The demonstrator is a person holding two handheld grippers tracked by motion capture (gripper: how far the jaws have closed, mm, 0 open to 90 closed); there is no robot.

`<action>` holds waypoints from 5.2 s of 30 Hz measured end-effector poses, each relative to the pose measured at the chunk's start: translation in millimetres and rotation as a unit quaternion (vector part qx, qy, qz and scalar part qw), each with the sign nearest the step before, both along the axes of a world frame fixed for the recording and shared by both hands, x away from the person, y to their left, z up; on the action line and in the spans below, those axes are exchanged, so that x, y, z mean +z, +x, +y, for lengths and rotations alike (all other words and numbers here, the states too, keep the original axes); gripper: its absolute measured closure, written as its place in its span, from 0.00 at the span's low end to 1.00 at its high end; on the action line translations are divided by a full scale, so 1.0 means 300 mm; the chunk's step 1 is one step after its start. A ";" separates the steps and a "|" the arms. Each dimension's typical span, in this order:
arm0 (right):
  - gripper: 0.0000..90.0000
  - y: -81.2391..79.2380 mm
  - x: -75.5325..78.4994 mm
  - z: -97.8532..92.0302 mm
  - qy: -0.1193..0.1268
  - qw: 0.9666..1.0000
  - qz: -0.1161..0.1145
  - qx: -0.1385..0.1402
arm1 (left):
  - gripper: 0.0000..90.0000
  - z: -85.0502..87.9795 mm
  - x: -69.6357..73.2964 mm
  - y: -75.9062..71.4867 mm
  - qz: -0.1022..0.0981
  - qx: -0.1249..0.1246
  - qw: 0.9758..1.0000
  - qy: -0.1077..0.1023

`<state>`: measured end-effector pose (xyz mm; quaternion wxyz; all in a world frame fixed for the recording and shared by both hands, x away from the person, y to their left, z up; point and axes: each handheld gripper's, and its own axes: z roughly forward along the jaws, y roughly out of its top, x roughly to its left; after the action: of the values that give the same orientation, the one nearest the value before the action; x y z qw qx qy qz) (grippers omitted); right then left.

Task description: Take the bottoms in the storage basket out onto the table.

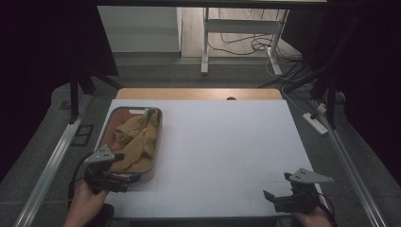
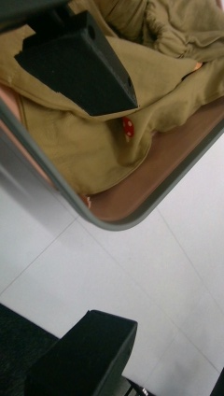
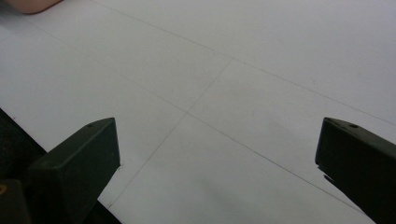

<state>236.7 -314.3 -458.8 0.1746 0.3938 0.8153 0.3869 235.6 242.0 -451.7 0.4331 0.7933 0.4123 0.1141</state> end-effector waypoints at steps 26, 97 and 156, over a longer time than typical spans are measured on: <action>0.00 0.002 -0.001 0.003 -0.003 1.000 0.003 0.005 | 0.00 -0.021 0.022 0.166 0.013 0.018 0.999 0.027; 0.00 0.001 -0.004 0.012 -0.015 1.000 0.005 0.022 | 0.00 -0.004 -0.194 0.660 0.165 0.006 0.969 0.185; 0.00 -0.002 -0.003 0.016 -0.018 0.999 0.002 0.031 | 0.76 0.060 -0.040 0.596 0.129 0.085 0.981 0.114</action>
<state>236.0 -309.5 -459.7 0.1677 0.3655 0.8347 0.3763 414.5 260.1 -463.7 0.2713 0.8078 0.5149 0.0935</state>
